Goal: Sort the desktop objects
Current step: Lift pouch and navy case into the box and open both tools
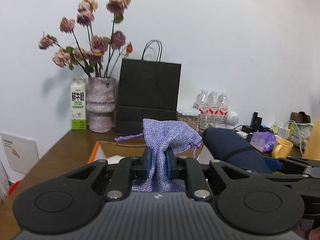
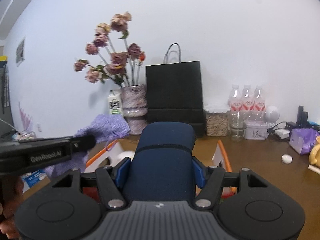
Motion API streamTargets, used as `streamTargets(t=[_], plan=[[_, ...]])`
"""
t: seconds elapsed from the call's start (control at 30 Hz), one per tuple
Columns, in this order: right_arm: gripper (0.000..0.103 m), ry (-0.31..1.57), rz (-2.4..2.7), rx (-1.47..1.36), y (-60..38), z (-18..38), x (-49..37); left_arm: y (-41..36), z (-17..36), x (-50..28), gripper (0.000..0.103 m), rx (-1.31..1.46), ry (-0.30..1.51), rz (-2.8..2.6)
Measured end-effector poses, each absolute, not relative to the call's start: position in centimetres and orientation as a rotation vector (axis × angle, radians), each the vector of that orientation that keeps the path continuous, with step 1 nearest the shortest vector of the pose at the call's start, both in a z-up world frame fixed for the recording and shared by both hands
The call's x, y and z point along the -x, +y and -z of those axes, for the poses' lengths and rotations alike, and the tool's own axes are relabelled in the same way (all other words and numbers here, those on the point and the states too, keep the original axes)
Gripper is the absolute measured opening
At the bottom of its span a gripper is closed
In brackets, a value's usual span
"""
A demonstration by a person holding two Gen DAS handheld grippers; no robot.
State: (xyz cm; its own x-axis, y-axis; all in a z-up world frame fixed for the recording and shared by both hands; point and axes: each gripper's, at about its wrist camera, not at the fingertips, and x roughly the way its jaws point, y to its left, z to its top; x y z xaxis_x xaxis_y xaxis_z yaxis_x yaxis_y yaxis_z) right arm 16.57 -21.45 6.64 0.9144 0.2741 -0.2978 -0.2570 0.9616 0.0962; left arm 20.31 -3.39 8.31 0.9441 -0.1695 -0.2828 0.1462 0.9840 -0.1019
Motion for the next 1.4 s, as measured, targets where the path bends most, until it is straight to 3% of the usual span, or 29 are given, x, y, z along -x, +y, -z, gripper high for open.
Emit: streamTargets(t=[0.4,0.8,0.9,0.97,1.0,1.07,1.13,1.17,1.4], plan=[[0.062,0.487,-0.271,-0.036,-23.5,-4.1,-32.2,-6.5,-4.1,-34.0,0.015,0.114,0.556,0.068],[0.062,0.597,-0.301,-0.049,-23.6,0.0,-33.6,-7.3,-1.2,-34.8,0.017,0.054,0.612,0.03],[0.065,0.597,-0.299,-0.058,-23.9,-0.1,-33.4,-7.4,-1.6,-34.4,0.034,0.05,0.591,0.033],[0.065,0.575,-0.297,-0.071,-24.3,-0.4,-32.9,-7.1,-2.0,-33.8,0.054,0.053,0.569,0.033],[0.071,0.559,-0.297,-0.074,-24.4,-0.8,-32.6,-6.9,-2.2,-33.5,0.06,0.058,0.557,0.03],[0.085,0.529,-0.29,-0.088,-24.9,-1.4,-32.0,-6.4,-2.8,-32.9,0.089,0.063,0.526,0.01],[0.096,0.501,-0.288,-0.108,-25.4,-1.8,-31.5,-5.9,-3.4,-32.3,0.103,0.067,0.487,-0.016],[0.103,0.493,-0.3,-0.124,-25.8,-2.0,-31.3,-5.7,-3.7,-31.9,0.103,0.074,0.465,-0.023],[0.103,0.464,-0.317,-0.131,-25.8,-2.8,-30.5,-5.7,-4.3,-30.8,0.103,0.073,0.44,-0.029]])
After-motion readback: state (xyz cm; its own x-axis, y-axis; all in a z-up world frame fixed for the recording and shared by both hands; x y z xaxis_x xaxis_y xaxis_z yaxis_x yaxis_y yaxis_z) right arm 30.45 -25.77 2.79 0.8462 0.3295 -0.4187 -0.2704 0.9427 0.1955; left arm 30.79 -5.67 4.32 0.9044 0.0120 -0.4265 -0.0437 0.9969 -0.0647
